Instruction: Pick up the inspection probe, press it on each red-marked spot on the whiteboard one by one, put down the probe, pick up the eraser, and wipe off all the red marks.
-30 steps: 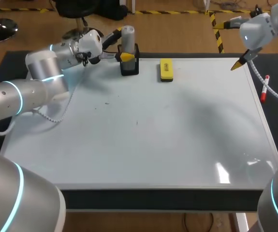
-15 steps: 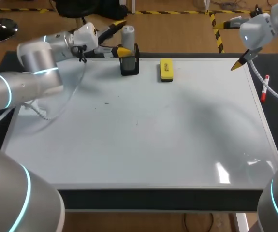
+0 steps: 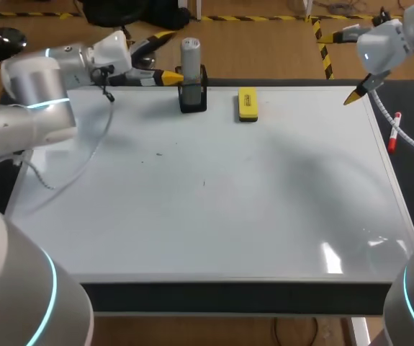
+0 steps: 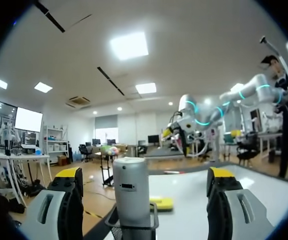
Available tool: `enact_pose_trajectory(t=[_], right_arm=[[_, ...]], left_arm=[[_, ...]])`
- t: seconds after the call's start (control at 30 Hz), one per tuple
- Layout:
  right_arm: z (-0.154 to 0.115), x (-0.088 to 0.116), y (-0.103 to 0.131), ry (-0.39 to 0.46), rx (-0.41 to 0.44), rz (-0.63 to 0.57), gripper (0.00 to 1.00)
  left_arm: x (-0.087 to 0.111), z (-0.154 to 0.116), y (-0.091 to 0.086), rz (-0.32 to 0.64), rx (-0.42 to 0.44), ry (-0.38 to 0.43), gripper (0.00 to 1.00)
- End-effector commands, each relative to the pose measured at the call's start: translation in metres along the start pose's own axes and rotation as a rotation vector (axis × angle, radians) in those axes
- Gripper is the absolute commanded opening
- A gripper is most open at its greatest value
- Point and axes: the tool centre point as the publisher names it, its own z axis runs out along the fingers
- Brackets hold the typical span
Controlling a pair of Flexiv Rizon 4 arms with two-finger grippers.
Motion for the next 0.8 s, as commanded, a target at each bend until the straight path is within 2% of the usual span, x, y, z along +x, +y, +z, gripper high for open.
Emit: enact_pose_trajectory(t=[0.03,0.8], right_arm=[[0.0,-0.001,0.0,0.005,0.002,-0.002,1.0],[0.0,-0.001,0.0,0.005,0.002,-0.002,1.0]], left_arm=[[0.015,-0.016,-0.011,0.002,-0.093,-0.181,1.0],[0.048,-0.061,-0.012,0.017,-0.202,-0.325,1.0]])
